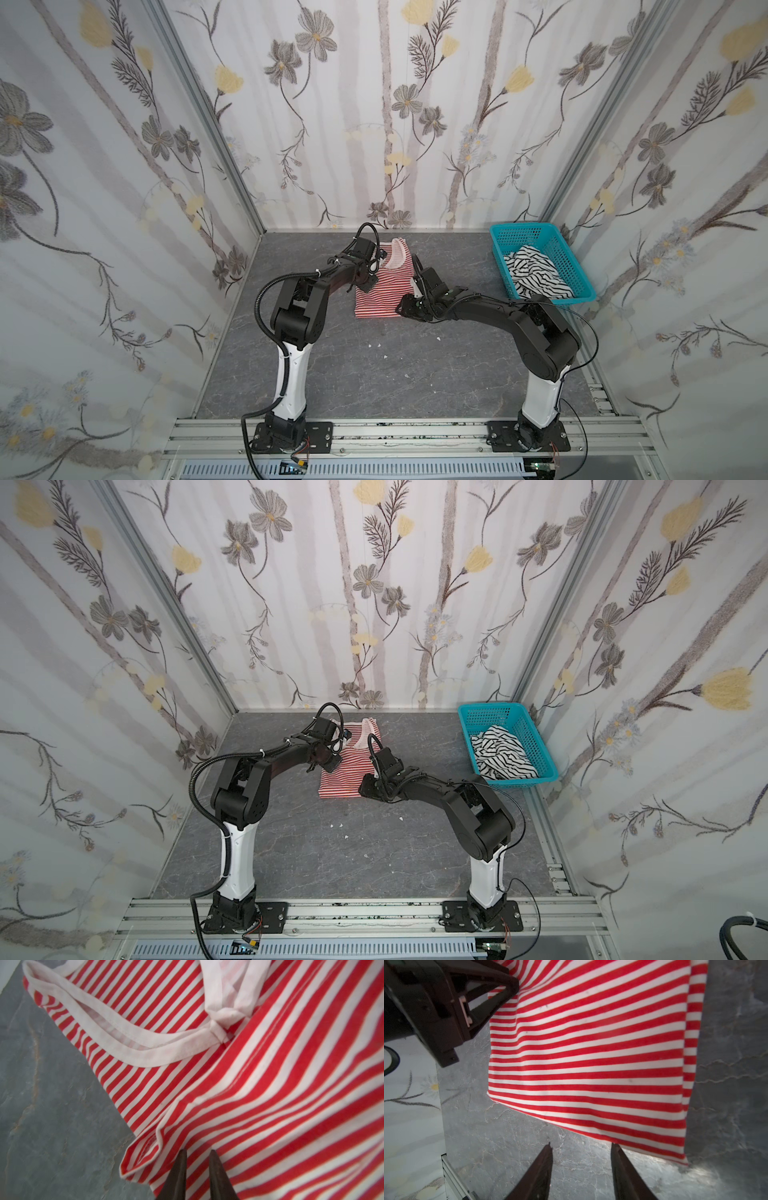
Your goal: Fold and stack the tank tops
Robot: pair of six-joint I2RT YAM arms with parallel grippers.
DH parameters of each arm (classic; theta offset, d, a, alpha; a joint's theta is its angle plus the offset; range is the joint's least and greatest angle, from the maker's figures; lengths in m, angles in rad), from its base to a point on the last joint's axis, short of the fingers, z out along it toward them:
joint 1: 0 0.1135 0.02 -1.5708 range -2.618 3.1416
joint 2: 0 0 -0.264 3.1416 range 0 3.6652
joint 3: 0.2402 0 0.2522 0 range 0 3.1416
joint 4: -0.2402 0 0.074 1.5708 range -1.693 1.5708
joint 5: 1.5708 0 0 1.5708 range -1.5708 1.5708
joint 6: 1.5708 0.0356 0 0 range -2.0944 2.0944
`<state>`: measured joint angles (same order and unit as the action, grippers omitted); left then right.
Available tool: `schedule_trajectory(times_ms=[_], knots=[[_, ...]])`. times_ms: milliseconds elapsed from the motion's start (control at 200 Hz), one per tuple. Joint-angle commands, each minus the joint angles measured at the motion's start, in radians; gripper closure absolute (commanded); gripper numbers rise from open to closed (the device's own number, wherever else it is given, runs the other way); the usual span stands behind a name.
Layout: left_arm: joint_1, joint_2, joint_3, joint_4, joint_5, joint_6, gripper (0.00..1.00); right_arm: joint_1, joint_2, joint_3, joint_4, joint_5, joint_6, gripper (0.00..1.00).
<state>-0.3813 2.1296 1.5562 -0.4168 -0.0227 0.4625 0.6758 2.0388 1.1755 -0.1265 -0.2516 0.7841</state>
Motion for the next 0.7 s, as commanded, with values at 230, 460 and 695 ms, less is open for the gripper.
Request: schedule_trajectory(times_ms=[230, 460, 695], knots=[[-0.013, -0.258, -0.134, 0.013, 0.07, -0.05, 0.59, 0.002, -0.071, 0.013, 0.016, 0.036, -0.016, 0.42], [-0.021, -0.437, -0.343, 0.057, 0.118, -0.035, 0.48, -0.01, -0.183, -0.107, 0.038, 0.059, -0.007, 0.37], [-0.047, -0.58, -0.562, 0.142, 0.138, 0.002, 0.42, -0.046, -0.27, -0.26, 0.124, 0.017, 0.026, 0.36]])
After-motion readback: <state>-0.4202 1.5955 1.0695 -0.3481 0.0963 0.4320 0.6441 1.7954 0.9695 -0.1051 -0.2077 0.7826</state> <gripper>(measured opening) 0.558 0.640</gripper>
